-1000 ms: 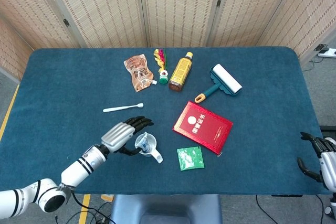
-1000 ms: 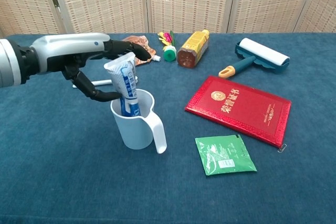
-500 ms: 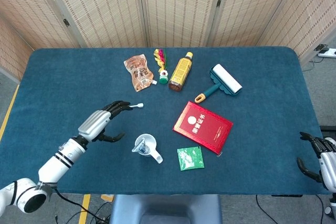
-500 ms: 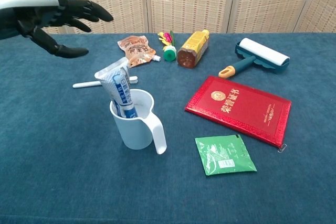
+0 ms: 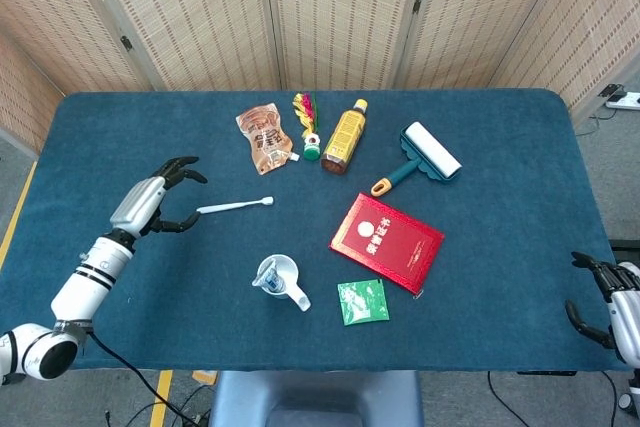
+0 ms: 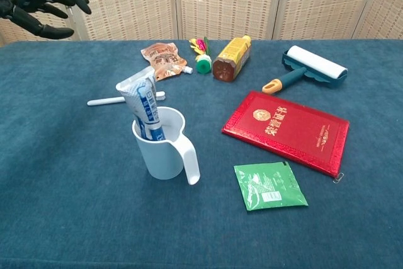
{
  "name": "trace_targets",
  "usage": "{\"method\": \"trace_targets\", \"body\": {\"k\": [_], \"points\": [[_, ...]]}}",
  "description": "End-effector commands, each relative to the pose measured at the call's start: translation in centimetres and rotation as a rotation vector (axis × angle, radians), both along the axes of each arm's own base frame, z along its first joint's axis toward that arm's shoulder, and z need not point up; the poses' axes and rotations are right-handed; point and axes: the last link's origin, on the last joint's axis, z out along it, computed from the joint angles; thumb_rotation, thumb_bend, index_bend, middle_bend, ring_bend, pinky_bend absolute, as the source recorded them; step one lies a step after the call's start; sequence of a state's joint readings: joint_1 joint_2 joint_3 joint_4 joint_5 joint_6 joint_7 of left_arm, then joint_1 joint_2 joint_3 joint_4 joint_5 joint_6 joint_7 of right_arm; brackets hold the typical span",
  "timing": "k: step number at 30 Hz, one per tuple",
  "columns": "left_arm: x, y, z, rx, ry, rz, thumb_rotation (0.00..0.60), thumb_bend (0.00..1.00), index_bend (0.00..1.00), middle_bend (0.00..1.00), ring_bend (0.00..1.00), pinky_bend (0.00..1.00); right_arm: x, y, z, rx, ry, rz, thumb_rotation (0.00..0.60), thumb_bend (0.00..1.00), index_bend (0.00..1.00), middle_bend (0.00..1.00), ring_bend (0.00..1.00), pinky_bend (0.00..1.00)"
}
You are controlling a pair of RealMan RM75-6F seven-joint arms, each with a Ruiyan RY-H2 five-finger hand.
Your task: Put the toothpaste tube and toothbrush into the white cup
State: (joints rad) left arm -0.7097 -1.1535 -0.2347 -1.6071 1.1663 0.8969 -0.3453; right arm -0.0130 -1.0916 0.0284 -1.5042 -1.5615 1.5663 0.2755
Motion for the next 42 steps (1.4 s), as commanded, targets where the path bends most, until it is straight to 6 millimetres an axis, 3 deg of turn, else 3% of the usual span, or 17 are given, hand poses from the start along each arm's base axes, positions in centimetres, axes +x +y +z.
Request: {"method": "trace_targets", "body": {"k": [1,13,22,30,34,42], "points": [[-0.5,1.2,-1.0,0.003,0.042,0.032,0.6,0.4,0.37,0.11,0.02,0.14,0.0,0.0,0.0,0.001,0.001,0.001,0.6,0.31,0.17,0.28,0.24,0.24],[-0.8,4.9,-5.7,-0.026,0.206,0.1,0.6,0.4,0.41,0.11,0.02,0.14,0.4,-0.1,0.0,0.003,0.005,0.01,0.6,0.31,0.17,0.28,0.24,0.24],[-0.4,6.4,-8.7,-0.09,0.366,0.114,0.6,0.4,0.29,0.1,0.02,0.14,0.5,-0.1,0.1,0.006,0.006,0.008,0.6,0.31,0.17,0.28,0.24,0.24],[-0.4,7.3,-10.8,-0.136,0.465,0.157,0.599,0.4,0.25,0.07,0.0,0.14,0.4,-0.2,0.1,0.007,0.01,0.0,0.6,0.31,0.17,0.28,0.24,0.24],[0.0,7.4,-11.7,-0.157,0.488,0.162,0.545,0.41,0.27,0.06,0.0,0.14,0.3,-0.2,0.1,0.008,0.011,-0.006,0.6,0.31,0.17,0.28,0.24,0.24],[0.7,7.2,-13.3,-0.195,0.51,0.152,0.501,0.43,0.27,0.05,0.0,0.14,0.1,-0.2,0.1,0.008,0.011,-0.017,0.6,0.31,0.17,0.28,0.24,0.24]]}}
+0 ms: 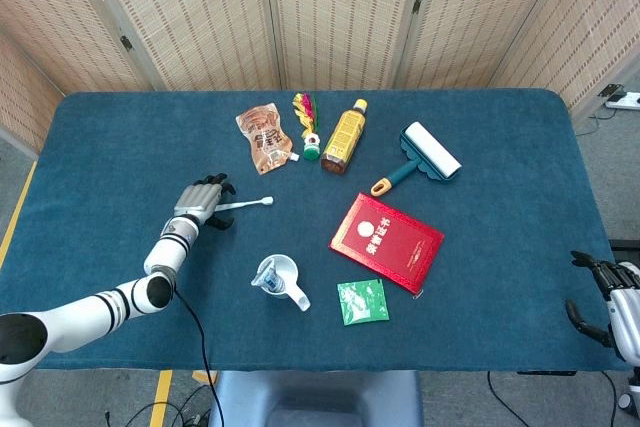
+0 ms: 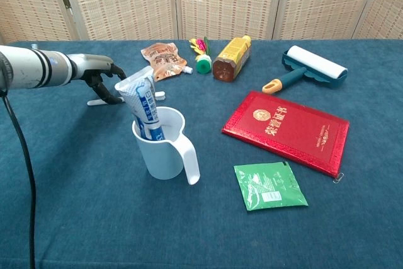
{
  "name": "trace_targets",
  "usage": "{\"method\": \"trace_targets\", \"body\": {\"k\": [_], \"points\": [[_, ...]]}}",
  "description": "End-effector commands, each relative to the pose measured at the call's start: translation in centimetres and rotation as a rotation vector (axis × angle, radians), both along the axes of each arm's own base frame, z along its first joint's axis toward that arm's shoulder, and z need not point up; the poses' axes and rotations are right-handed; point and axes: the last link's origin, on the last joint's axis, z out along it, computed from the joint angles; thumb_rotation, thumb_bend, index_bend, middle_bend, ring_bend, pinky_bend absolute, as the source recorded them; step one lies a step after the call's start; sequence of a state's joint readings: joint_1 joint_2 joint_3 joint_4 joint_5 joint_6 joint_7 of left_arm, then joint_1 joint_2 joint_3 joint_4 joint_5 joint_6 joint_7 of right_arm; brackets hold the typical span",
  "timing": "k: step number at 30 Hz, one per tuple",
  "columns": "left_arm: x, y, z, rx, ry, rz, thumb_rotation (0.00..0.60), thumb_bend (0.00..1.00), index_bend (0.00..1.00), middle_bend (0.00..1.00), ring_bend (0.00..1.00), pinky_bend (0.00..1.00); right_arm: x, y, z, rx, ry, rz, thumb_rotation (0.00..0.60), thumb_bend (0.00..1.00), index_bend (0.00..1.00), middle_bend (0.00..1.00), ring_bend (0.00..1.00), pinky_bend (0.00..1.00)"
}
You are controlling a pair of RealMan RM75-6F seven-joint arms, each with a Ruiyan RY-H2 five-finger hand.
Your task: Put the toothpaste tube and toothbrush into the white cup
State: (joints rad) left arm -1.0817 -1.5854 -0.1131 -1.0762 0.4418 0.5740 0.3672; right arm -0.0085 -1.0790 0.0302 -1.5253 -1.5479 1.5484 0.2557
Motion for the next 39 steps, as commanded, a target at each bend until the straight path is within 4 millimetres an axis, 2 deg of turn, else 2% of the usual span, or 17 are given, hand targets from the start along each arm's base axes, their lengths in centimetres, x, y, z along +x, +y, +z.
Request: {"method": "trace_targets", "body": {"k": [1,6,10,19,24,28,34,39], "points": [[0.3,-0.1,-0.4,-0.014,-0.002,-0.001,0.499,0.43,0.27,0.05,0.0,0.14,-0.1,0.0,0.0,0.001,0.0,-0.003,0.6,0.31,0.17,0.28,0.24,0.24],[0.9,-0.4,-0.9,-0.029,0.001,-0.026,0.481,0.43,0.29,0.05,0.0,0.14,-0.2,0.1,0.0,0.001,0.001,-0.009,0.6,0.31,0.17,0.28,0.24,0.24],[1.5,-0.8,-1.2,-0.049,-0.005,-0.048,0.437,0.43,0.33,0.05,0.0,0.14,-0.3,0.2,0.0,-0.001,0.001,-0.012,0.6,0.31,0.17,0.28,0.24,0.24],[2.9,-3.2,-1.1,-0.128,0.004,-0.148,0.408,0.43,0.34,0.05,0.0,0.14,-0.5,0.3,0.0,-0.004,-0.003,-0.019,0.6,0.31,0.17,0.28,0.24,0.24],[3.3,-3.6,-0.9,-0.075,-0.017,-0.194,0.415,0.43,0.33,0.05,0.0,0.14,-0.6,0.3,-0.1,-0.002,-0.004,-0.018,0.6,0.31,0.17,0.28,0.24,0.24],[2.8,-2.9,-1.2,-0.004,0.019,-0.209,0.492,0.43,0.33,0.05,0.0,0.14,-0.6,0.3,-0.2,0.001,-0.004,-0.017,0.6,0.31,0.17,0.28,0.24,0.24],[1.7,-1.8,-1.7,-0.005,0.05,-0.144,0.502,0.43,0.33,0.05,0.0,0.14,-0.7,0.5,0.0,-0.003,-0.004,-0.026,0.6,0.31,0.17,0.28,0.24,0.24],[1.1,-1.7,-1.9,-0.03,0.086,-0.122,0.498,0.43,0.34,0.05,0.0,0.14,-0.8,0.5,-0.1,-0.001,-0.004,-0.03,0.6,0.31,0.17,0.28,0.24,0.24]]}}
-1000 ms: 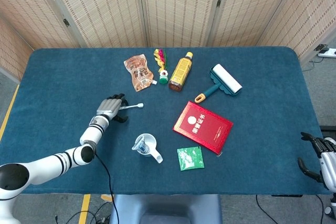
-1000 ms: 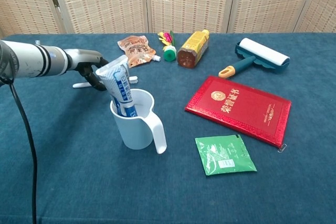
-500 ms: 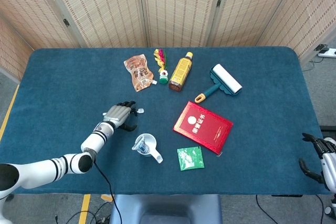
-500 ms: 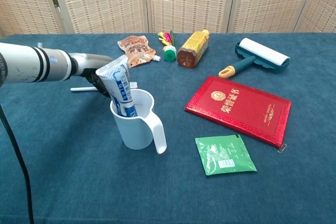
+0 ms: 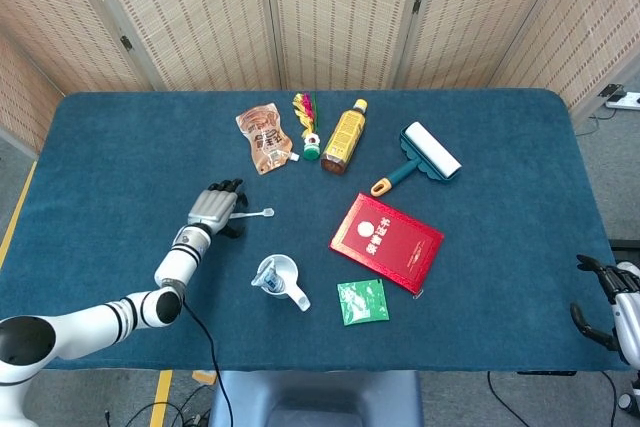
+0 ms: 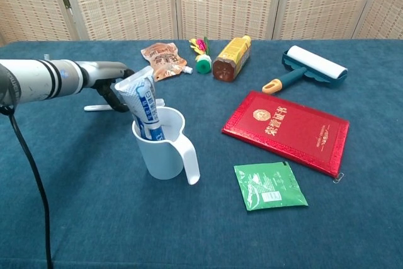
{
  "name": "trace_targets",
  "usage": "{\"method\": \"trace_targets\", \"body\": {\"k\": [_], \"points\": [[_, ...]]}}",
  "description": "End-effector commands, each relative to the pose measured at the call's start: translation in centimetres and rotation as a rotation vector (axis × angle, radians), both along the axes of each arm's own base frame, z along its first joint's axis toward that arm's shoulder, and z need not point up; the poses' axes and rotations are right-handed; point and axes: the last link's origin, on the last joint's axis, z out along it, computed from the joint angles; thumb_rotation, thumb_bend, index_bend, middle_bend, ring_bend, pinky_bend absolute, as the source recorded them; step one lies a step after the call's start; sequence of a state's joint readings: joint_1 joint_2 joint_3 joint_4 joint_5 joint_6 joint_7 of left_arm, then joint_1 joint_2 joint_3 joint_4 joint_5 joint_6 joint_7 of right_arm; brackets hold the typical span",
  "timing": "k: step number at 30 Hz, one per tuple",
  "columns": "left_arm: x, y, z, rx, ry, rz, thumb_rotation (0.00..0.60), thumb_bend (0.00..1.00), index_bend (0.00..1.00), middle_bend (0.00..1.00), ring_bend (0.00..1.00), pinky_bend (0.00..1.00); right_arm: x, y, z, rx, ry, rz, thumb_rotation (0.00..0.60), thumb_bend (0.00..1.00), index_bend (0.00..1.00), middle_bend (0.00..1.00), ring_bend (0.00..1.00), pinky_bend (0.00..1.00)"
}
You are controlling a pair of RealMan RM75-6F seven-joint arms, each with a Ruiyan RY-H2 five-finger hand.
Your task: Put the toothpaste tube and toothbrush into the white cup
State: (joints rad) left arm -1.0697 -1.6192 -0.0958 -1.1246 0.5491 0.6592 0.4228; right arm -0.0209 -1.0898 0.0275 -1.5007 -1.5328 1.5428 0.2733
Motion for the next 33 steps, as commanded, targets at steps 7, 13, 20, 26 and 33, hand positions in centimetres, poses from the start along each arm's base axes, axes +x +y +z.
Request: {"method": "trace_targets", "body": {"k": [7,13,20,26,33], "points": [[0.1,-1.3,-0.3,-0.065,0.009,-0.001,0.484,0.43,0.39,0.05,0.0,0.14,0.1,-0.2,-0.1,0.003,-0.001,0.006,0.6,0.31,0.17,0.28,0.24,0.24],[1.1,-2.7,-0.5,-0.097,-0.011,-0.058,0.477,0.43,0.4,0.05,0.0,0.14,0.1,-0.2,-0.2,0.006,-0.002,0.008,0.6,0.31,0.17,0.28,0.24,0.24],[0.7,-2.0,-0.1,-0.013,-0.007,-0.121,0.594,0.43,0.39,0.05,0.0,0.14,0.1,-0.2,-0.1,0.003,-0.001,0.007,0.6,0.31,0.17,0.28,0.24,0.24],[-0.5,-1.8,0.1,0.002,0.018,-0.153,0.6,0.43,0.41,0.05,0.0,0.14,0.0,-0.1,-0.1,0.004,-0.001,0.004,0.6,0.31,0.17,0.28,0.24,0.24],[-1.6,-1.7,-0.2,0.038,0.089,-0.199,0.6,0.42,0.44,0.05,0.0,0.14,0.2,-0.2,-0.1,0.003,-0.001,0.009,0.6,0.31,0.17,0.28,0.24,0.24]]}}
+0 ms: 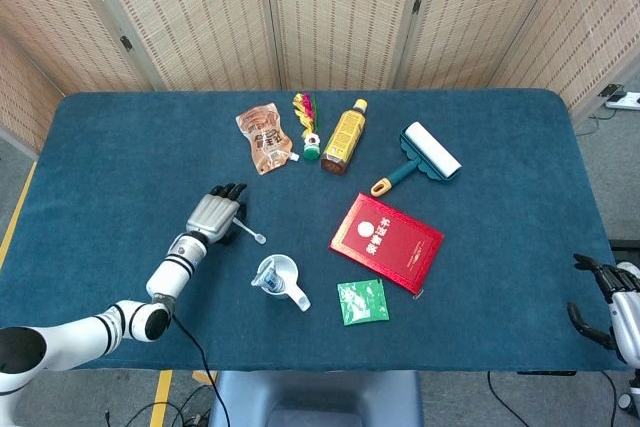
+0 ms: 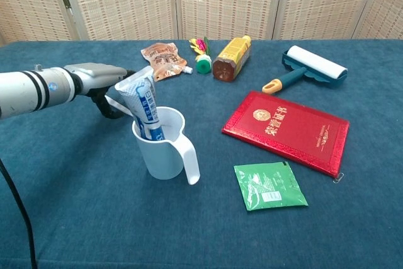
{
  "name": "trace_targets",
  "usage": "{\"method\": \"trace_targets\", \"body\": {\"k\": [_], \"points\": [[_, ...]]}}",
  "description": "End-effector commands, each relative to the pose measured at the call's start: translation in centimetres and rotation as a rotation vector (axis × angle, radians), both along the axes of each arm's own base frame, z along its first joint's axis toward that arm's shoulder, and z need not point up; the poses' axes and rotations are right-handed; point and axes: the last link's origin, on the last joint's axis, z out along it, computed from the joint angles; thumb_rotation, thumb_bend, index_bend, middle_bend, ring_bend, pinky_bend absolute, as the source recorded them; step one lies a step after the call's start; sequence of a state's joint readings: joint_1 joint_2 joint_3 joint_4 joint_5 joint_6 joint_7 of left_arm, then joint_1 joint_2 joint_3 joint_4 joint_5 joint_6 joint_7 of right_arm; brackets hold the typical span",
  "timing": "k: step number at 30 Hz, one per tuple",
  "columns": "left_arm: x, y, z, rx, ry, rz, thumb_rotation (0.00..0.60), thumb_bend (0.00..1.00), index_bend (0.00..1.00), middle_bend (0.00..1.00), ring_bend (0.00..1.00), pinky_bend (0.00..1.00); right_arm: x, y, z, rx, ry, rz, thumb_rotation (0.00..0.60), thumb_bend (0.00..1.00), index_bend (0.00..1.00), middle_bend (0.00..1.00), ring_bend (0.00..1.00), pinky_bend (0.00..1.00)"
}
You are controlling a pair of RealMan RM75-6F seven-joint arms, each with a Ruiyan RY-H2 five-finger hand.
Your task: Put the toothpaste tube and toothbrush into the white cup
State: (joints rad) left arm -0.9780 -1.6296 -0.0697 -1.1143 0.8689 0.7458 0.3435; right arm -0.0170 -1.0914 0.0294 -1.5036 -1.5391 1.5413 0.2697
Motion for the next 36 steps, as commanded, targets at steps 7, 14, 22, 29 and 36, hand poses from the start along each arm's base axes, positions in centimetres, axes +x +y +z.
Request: {"method": "trace_targets", "body": {"k": [7,14,22,29,36], "points": [[-1.1,0.3,-0.8,0.032,0.035,-0.017,0.6,0.42,0.45,0.05,0.0,0.14,-0.1,0.3,0.1,-0.005,0.001,-0.009,0.6,0.31,0.17,0.28,0.24,0.24],[-1.2,0.9,-1.3,0.047,0.028,-0.008,0.6,0.42,0.47,0.05,0.0,0.14,-0.2,0.3,0.1,-0.004,0.002,-0.015,0.6,0.31,0.17,0.28,0.24,0.24],[-1.4,1.4,-1.6,0.069,0.026,-0.008,0.6,0.42,0.51,0.07,0.0,0.14,-0.4,0.4,0.1,-0.004,0.003,-0.023,0.6,0.31,0.17,0.28,0.24,0.24],[-1.5,1.6,-2.0,0.071,0.027,-0.004,0.6,0.42,0.54,0.07,0.0,0.14,-0.4,0.4,0.1,-0.005,0.002,-0.024,0.6,0.31,0.17,0.28,0.24,0.24],[-1.6,1.6,-2.1,0.074,0.01,0.008,0.6,0.42,0.57,0.08,0.0,0.14,-0.4,0.4,0.1,-0.007,0.003,-0.025,0.6,0.31,0.17,0.28,0.24,0.24]]}}
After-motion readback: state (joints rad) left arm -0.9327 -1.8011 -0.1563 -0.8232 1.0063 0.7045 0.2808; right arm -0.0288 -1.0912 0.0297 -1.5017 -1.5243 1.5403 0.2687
